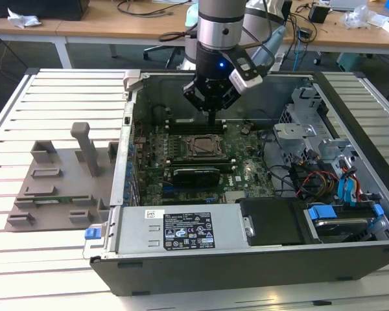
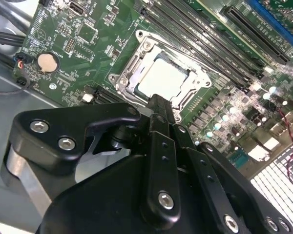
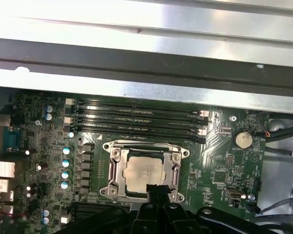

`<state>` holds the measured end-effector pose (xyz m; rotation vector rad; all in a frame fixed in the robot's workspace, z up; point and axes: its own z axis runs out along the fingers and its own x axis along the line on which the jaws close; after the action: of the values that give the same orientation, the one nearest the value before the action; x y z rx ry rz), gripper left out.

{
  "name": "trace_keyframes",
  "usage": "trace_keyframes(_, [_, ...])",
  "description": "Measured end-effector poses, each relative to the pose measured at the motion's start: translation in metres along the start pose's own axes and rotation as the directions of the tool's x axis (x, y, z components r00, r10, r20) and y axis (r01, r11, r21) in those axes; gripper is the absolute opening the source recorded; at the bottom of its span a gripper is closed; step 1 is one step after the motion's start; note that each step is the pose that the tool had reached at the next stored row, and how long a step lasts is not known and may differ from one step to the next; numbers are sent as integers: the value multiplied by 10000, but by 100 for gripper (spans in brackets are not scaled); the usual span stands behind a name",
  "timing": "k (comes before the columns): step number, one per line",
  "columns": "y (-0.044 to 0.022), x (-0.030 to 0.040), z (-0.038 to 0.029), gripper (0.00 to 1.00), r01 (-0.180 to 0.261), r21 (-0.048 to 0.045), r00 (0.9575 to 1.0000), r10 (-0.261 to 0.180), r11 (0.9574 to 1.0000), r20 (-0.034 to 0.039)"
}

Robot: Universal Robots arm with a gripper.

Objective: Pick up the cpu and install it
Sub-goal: 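Install the first cpu locking lever, then install the second cpu locking lever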

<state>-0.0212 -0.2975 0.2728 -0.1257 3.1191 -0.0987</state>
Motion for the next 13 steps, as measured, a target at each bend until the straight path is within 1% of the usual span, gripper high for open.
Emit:
trace_keyframes(1, [0, 0, -8, 11, 0, -1, 10000, 0, 10000, 1])
trace_keyframes(13, [-2, 0, -15, 11, 0, 0, 10000, 0, 10000, 0])
